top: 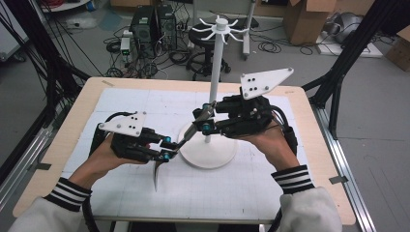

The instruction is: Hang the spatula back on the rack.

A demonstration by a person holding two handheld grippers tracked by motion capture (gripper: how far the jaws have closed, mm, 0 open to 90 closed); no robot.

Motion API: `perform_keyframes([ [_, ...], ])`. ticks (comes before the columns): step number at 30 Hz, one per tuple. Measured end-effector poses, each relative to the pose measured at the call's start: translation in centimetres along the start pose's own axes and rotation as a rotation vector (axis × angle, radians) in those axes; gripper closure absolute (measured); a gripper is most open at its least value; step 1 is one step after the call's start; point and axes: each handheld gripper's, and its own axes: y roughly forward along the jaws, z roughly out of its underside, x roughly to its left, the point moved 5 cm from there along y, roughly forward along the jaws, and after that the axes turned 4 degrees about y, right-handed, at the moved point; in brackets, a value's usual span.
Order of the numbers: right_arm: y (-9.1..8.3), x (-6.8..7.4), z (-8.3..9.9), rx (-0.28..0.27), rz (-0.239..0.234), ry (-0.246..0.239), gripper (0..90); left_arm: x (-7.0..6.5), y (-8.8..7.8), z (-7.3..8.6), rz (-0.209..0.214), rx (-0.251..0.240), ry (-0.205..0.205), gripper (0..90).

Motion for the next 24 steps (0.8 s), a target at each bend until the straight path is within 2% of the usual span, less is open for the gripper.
perform_keyframes([
  [1, 0.0, 0.0, -0.1, 0.003, 0.006, 0.018, 68.9, 0.0, 0.0, 0.0, -0.009, 0.005, -0.001, 71.6],
  [4, 0.0, -0.2, -0.2, 0.019, 0.003, 0.037, 69.0, 0.1, -0.1, 0.2, -0.029, 0.025, 0.001, 56.5],
  [5, -0.1, -0.1, -0.2, 0.034, 0.000, 0.056, 69.0, 0.2, -0.2, 0.4, -0.052, 0.039, -0.018, 53.3],
  [7, -0.1, -0.1, -0.3, 0.043, -0.002, 0.052, 69.0, 0.3, -0.3, 0.5, -0.060, 0.042, -0.029, 47.6],
  [8, -0.3, -0.2, -0.4, 0.056, 0.001, 0.062, 69.0, 0.4, -0.6, 0.7, -0.098, 0.054, -0.045, 44.0],
  [9, -0.5, -0.2, -0.4, 0.061, 0.004, 0.072, 69.0, 0.4, -0.6, 0.7, -0.098, 0.054, -0.045, 38.9],
  [11, -0.9, -0.2, -0.5, 0.060, 0.022, 0.074, 69.0, 0.7, -1.1, 1.2, -0.165, 0.077, -0.054, 31.1],
  [14, -1.6, -0.3, -0.6, 0.056, 0.055, 0.065, 69.0, 0.9, -1.7, 1.6, -0.218, 0.097, -0.093, 17.0],
  [15, -1.8, -0.4, -0.7, 0.053, 0.062, 0.067, 69.0, 0.9, -1.7, 1.6, -0.218, 0.097, -0.093, 14.0],
  [16, -1.8, -0.4, -0.7, 0.053, 0.062, 0.067, 69.0, 0.8, -1.9, 1.8, -0.232, 0.106, -0.115, 14.0],
  [17, -2.3, -0.5, -0.7, 0.054, 0.076, 0.083, 68.9, 0.9, -2.4, 2.3, -0.252, 0.132, -0.143, 6.3],
  [18, -2.6, -0.6, -0.8, 0.053, 0.086, 0.087, 69.0, 0.9, -2.4, 2.3, -0.252, 0.132, -0.143, 2.5],
  [20, -3.0, -0.8, -0.9, 0.056, 0.101, 0.099, 68.9, 0.9, -3.2, 2.9, -0.272, 0.132, -0.168, 1.7],
  [23, -3.4, -0.8, -0.9, 0.060, 0.118, 0.107, 68.9, 0.9, -3.7, 3.4, -0.286, 0.134, -0.174, 1.7],
  [24, -3.9, -1.0, -1.0, 0.062, 0.137, 0.112, 68.9, 0.9, -4.2, 3.9, -0.308, 0.127, -0.187, 1.7],
])
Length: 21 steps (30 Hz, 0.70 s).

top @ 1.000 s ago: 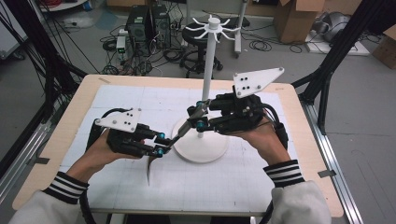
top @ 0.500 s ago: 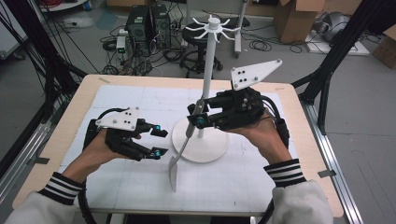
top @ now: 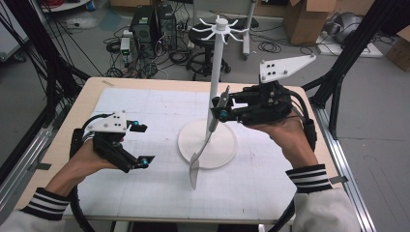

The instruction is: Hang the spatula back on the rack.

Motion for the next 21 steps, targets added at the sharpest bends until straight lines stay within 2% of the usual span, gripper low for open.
perform_keyframes([
  [3, -0.6, -0.3, -0.1, -0.002, 0.030, 0.006, 68.9, 0.2, -0.4, 0.5, -0.014, -0.005, -0.006, 1.7],
  [4, -0.8, -0.4, -0.1, -0.002, 0.036, 0.007, 68.9, 0.3, -0.8, 0.9, -0.035, -0.016, -0.014, 1.7],
  [11, -1.9, -1.2, -0.1, -0.008, 0.057, 0.036, 68.9, 0.6, -2.1, 2.4, -0.086, -0.041, -0.004, 1.7],
  [13, -2.4, -1.6, -0.3, -0.008, 0.085, 0.043, 68.9, 0.7, -2.6, 3.2, -0.109, -0.057, -0.023, 1.7],
  [15, -2.5, -1.8, -0.3, -0.007, 0.098, 0.049, 68.9, 0.8, -2.8, 3.5, -0.115, -0.060, -0.031, 1.7],
  [17, -2.9, -2.3, -0.5, -0.004, 0.126, 0.059, 68.9, 1.0, -3.1, 4.3, -0.139, -0.102, -0.052, 1.7],
  [21, -3.2, -2.8, -0.9, -0.003, 0.153, 0.072, 68.9, 0.9, -2.8, 5.5, -0.154, -0.104, -0.059, 1.7],
])
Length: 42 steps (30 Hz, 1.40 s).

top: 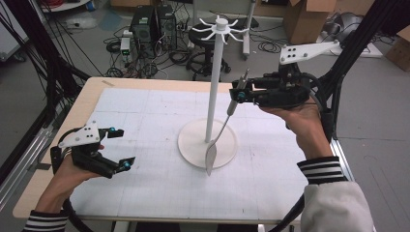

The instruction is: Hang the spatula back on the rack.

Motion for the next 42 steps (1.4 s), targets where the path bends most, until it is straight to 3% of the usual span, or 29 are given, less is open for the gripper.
perform_keyframes([
  [5, -0.2, -0.6, -0.3, 0.002, 0.029, 0.010, 68.9, 0.3, 0.0, 1.1, -0.018, 0.002, -0.010, 1.7],
  [10, -0.3, -1.2, -0.7, 0.008, 0.044, 0.019, 68.9, 0.2, 0.0, 1.6, -0.010, -0.005, -0.017, 1.7],
  [12, -0.3, -1.4, -0.9, 0.014, 0.051, 0.019, 68.9, 0.4, 0.1, 1.9, -0.019, 0.017, -0.023, 1.7],
  [19, -0.2, -2.4, -1.5, 0.036, 0.064, 0.022, 68.9, 1.1, -0.4, 2.6, -0.035, 0.022, -0.039, 1.7],
  [42, 0.9, -4.4, -3.8, 0.072, 0.110, 0.025, 68.9, 1.3, -1.0, 2.9, -0.040, 0.003, -0.050, 1.7],
])
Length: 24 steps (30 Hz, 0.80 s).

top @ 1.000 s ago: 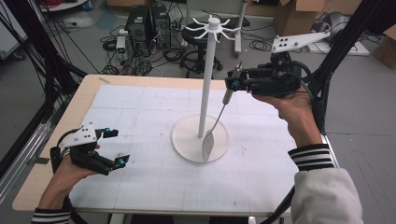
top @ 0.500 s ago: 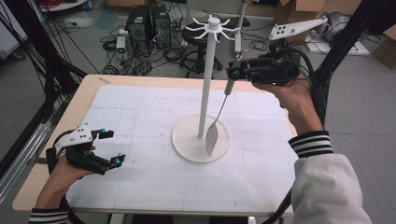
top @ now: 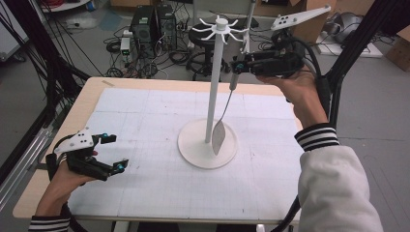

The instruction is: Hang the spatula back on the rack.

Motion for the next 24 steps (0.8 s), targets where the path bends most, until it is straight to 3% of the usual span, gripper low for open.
perform_keyframes([
  [24, 1.7, -0.4, -0.7, 0.033, 0.002, -0.008, 68.4, 0.0, 0.1, 0.0, 0.011, -0.001, -0.001, 1.7],
])
